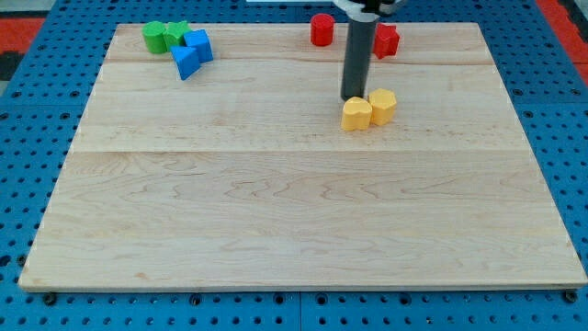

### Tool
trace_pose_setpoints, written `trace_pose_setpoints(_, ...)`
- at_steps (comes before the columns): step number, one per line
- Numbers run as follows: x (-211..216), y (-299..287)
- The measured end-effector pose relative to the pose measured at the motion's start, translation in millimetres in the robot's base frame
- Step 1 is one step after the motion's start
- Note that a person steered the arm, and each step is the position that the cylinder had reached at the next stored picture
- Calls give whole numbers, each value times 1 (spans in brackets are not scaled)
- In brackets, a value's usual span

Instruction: Place your arm towards the top right side of the cube

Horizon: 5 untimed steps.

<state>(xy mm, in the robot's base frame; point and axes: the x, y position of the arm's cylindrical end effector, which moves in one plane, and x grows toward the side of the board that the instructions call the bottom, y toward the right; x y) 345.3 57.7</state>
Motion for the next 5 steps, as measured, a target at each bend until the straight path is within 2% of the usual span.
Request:
trace_pose_setpoints(3, -120, -111)
trace_pose_setpoints(5, -128, -141)
